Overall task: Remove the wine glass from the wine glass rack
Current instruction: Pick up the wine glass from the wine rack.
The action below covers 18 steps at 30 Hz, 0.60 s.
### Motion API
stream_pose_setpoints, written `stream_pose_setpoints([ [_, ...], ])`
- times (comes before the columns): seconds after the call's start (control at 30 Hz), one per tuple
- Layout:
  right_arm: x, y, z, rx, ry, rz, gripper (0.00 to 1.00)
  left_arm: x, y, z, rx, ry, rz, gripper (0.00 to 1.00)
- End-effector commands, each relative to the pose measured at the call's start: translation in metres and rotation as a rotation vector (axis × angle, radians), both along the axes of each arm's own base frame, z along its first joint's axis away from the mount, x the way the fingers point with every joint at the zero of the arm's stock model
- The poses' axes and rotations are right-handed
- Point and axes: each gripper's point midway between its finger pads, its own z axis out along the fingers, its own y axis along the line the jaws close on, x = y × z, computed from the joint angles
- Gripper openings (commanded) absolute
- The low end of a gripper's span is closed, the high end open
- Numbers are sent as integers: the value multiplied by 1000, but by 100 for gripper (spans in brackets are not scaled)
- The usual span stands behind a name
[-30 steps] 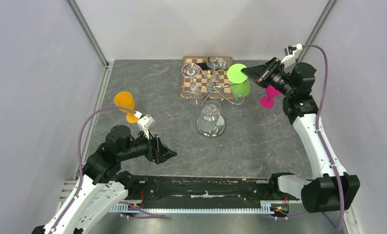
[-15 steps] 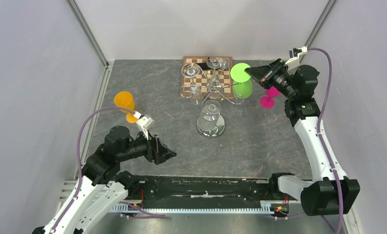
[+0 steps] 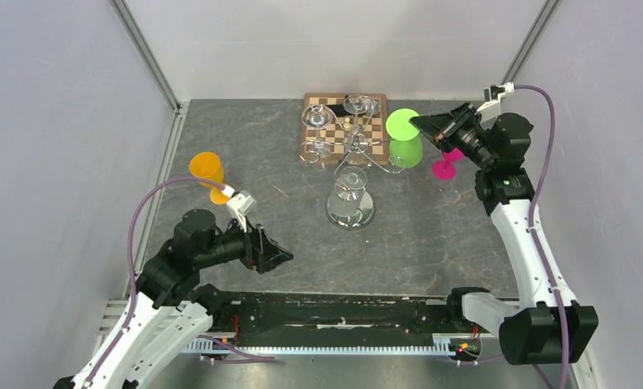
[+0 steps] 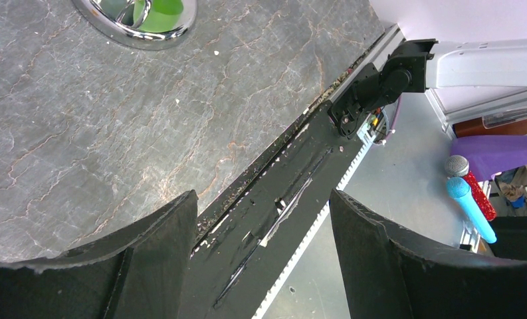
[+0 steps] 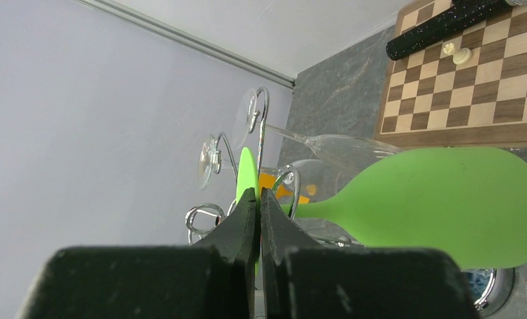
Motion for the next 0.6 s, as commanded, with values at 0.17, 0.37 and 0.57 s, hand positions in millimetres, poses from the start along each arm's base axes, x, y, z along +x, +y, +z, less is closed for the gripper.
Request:
stream_pose_setpoints([
  [0.17,-18,5,9,0,-49,22,0,0,-3,6,-34,29,13,79],
  [0.37,-19,18,21,1,-73,37,0,-1,-2,7,-40,20,12,79],
  [0.57,-10,25,29,-2,-70,24,0,-2,-1,9,-45,8,18,79],
])
